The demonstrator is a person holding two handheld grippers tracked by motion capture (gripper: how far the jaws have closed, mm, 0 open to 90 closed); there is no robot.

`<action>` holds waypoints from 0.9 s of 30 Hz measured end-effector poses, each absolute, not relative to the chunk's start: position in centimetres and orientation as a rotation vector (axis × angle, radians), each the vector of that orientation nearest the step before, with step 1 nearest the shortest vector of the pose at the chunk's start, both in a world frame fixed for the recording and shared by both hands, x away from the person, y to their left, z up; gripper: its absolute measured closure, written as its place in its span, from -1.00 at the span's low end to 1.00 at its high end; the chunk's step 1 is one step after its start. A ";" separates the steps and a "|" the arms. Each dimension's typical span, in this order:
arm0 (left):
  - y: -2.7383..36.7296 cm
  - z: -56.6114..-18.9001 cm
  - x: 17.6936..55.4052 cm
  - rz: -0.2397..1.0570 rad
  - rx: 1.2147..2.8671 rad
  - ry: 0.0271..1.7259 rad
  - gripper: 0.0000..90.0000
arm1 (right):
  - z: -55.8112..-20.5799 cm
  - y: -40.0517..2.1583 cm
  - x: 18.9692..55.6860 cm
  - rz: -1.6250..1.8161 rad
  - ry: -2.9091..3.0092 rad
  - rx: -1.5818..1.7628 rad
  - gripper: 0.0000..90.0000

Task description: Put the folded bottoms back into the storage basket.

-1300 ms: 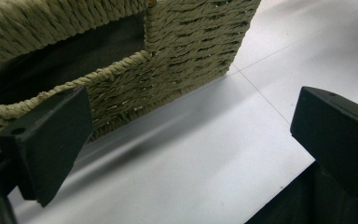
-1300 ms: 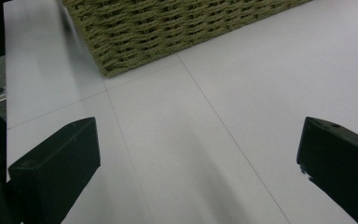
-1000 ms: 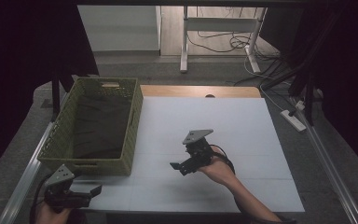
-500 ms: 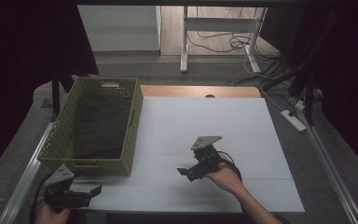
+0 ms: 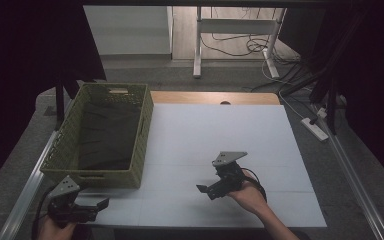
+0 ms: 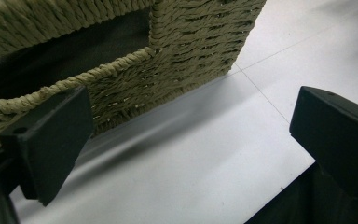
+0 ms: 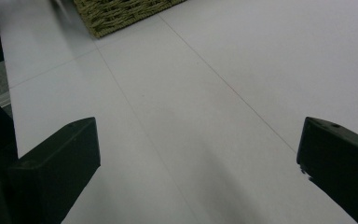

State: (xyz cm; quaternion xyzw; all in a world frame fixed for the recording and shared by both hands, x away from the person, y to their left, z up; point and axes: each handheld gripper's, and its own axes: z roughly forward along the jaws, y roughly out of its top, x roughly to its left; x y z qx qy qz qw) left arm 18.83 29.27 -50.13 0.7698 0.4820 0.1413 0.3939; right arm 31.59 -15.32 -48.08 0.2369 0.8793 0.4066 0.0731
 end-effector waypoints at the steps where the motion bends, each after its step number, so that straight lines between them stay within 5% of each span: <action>1: 29.3 -50.1 18.8 0.358 1.953 1.223 -0.98 | -48.1 -15.5 31.5 1.223 2.639 0.710 -1.00; 27: 29.3 -50.2 18.9 0.347 1.957 1.219 -0.98 | -48.8 -18.7 29.4 1.161 2.598 0.780 -1.00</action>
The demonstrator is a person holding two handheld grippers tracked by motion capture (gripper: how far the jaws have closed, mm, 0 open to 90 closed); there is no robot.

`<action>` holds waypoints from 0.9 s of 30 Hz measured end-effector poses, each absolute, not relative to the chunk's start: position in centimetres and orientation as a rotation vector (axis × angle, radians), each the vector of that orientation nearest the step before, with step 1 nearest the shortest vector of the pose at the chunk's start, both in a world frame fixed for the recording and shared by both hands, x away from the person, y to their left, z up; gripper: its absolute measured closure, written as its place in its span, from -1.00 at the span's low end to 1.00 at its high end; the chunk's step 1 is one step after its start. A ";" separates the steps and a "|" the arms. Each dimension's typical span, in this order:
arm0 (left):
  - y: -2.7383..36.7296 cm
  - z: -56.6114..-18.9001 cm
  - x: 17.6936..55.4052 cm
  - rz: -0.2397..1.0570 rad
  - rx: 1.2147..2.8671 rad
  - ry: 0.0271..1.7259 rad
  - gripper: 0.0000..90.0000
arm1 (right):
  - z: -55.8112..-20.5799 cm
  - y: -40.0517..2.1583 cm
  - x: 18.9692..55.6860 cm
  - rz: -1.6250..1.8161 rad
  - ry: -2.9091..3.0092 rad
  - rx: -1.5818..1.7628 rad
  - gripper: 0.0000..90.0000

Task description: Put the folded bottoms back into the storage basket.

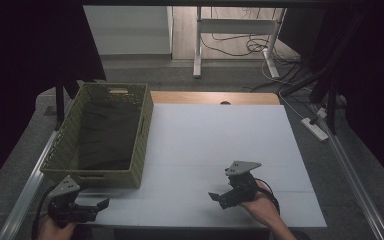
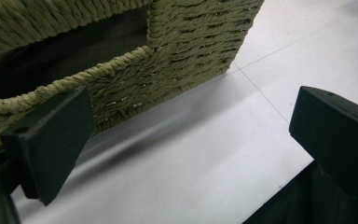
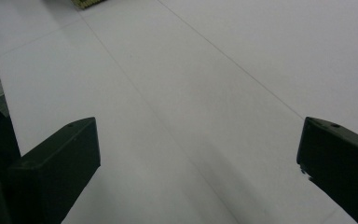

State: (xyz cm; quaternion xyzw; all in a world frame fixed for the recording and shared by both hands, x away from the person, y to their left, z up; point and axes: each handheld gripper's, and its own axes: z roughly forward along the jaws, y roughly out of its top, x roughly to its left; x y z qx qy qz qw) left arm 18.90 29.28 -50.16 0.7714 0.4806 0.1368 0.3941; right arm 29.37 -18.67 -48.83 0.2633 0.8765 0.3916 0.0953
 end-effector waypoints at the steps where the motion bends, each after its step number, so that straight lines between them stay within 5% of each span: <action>1: 29.3 -50.2 18.9 0.347 1.957 1.219 -0.98 | -48.9 -18.9 29.2 1.153 2.598 0.785 -1.00; 27: 29.2 -50.2 19.0 0.339 1.965 1.222 -0.97 | -49.6 -23.5 26.8 1.114 2.528 0.927 -1.00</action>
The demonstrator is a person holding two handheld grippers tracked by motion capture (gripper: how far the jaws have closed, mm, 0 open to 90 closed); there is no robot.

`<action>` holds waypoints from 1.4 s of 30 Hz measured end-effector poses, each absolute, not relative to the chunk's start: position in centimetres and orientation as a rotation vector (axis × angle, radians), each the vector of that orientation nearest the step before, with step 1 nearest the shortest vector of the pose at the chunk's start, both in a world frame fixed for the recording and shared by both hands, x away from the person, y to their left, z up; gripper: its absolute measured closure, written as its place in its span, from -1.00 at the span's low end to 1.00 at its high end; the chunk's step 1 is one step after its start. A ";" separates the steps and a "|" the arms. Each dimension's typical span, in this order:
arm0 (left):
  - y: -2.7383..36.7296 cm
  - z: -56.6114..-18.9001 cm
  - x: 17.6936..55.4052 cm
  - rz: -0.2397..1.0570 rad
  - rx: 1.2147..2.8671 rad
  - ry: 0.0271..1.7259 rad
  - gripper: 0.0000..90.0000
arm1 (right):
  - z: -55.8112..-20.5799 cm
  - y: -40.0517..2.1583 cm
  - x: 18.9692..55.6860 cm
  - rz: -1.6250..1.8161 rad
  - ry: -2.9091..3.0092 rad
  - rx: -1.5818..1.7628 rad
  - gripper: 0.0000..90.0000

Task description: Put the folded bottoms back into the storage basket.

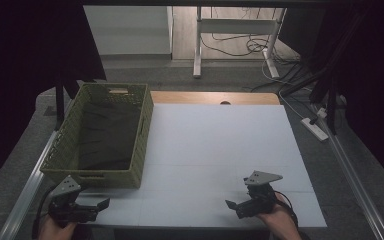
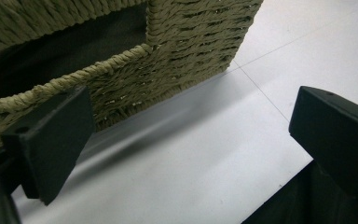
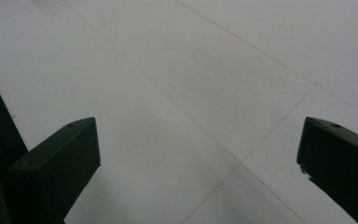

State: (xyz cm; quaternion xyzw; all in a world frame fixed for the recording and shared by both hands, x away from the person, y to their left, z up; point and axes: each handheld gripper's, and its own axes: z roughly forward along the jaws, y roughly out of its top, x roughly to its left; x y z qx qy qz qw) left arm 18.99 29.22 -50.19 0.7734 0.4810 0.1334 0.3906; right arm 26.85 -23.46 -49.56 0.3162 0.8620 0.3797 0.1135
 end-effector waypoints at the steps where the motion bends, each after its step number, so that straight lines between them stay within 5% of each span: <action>1: 29.2 -50.2 19.0 0.339 1.965 1.222 -0.97 | -49.6 -23.6 26.8 1.112 2.527 0.933 -1.00; 42: 29.1 -50.2 19.1 0.334 1.975 1.232 -0.97 | -48.3 -29.3 23.8 1.099 2.361 1.113 -1.00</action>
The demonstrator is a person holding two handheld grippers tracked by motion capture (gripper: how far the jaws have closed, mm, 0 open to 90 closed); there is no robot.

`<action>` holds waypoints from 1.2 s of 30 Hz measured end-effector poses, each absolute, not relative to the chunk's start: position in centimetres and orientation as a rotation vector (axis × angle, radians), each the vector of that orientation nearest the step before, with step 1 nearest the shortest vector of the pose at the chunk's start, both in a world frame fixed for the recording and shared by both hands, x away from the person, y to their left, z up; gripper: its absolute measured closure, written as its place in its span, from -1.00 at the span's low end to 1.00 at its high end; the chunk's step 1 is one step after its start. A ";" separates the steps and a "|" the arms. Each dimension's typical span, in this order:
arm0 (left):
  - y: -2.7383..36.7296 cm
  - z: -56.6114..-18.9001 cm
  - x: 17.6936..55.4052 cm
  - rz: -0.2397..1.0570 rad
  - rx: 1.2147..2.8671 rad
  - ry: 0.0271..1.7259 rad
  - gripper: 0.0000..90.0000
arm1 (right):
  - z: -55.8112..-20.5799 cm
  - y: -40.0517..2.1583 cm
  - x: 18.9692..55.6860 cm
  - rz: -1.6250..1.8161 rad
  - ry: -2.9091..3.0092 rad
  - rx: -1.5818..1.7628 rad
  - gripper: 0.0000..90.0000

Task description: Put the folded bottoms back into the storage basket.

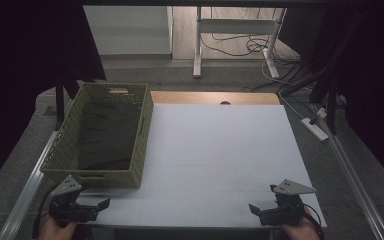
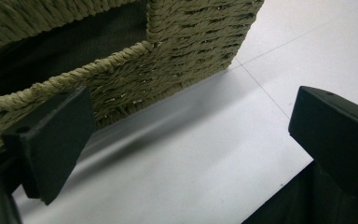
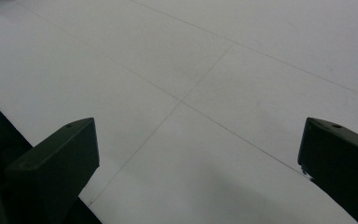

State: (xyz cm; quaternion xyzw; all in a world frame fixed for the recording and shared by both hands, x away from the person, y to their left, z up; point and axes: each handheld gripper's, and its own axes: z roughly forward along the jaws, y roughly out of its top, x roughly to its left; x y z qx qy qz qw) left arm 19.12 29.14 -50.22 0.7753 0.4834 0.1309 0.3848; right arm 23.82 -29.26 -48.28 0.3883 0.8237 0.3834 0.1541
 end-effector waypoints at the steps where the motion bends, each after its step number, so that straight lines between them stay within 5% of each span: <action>1: 29.1 -50.2 19.1 0.334 1.975 1.232 -0.97 | -48.3 -29.3 23.8 1.102 2.357 1.118 -1.00; 36: 29.2 -50.2 19.1 0.340 1.970 1.236 -0.97 | -47.8 -32.6 21.6 1.092 2.262 1.232 -1.00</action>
